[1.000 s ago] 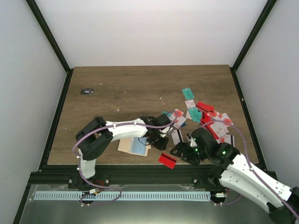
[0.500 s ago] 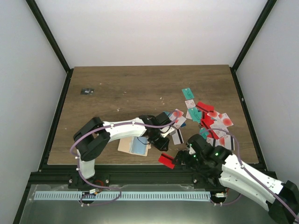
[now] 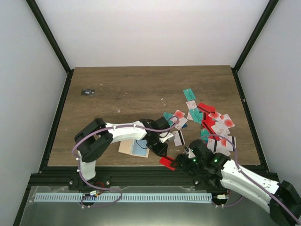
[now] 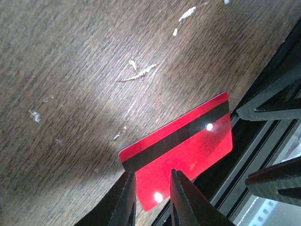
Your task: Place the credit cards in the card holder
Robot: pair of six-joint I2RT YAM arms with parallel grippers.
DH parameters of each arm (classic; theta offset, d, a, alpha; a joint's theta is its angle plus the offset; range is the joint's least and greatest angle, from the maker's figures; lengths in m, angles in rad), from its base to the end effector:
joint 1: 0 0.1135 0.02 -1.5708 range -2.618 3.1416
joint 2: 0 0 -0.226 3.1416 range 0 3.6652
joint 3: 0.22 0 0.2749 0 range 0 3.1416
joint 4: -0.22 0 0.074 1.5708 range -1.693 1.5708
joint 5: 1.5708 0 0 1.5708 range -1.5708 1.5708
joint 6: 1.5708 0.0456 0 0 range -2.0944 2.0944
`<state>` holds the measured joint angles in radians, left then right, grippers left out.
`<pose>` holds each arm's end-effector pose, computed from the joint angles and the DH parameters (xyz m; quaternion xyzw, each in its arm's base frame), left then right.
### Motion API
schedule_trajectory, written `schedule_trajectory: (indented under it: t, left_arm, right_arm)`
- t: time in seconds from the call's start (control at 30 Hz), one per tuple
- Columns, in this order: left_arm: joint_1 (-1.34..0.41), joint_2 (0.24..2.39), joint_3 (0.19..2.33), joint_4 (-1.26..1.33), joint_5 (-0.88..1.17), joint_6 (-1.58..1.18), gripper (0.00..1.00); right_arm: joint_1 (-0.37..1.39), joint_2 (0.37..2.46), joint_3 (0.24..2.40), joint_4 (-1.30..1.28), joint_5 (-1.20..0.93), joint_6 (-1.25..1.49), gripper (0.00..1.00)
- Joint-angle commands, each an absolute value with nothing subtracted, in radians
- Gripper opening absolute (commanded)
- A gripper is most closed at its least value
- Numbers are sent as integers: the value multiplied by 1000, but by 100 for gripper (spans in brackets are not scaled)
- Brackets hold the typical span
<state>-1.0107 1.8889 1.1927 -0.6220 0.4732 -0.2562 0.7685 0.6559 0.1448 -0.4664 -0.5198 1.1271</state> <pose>0.1756 -0.3191 0.0912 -0.3827 -0.8857 0.2599 0.0389 0.1048 0.1329 0.0783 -0.0909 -0.9228 -0.3728 0.0348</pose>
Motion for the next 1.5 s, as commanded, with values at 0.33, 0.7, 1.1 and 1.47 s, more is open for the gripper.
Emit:
schedule_trajectory:
  t: [0.33,0.7,1.1,1.47]
  left_arm:
    - [-1018,1919,1137,-575,494,-252,23]
    - [-1020,1912,1089,-548,494,-268,23]
    - [-1019,1890,1032,-499,506,-303,22]
    - [-1000,1752,1088,-523,478,-392,23]
  right_arm:
    - [769,699,28,-216,-554,1209,69]
    - [769,820,8,-97,-576,1203,66]
    - [769,888,1,-40,-559,1197,27]
    - [767,802,97,-172,-551,1149,1]
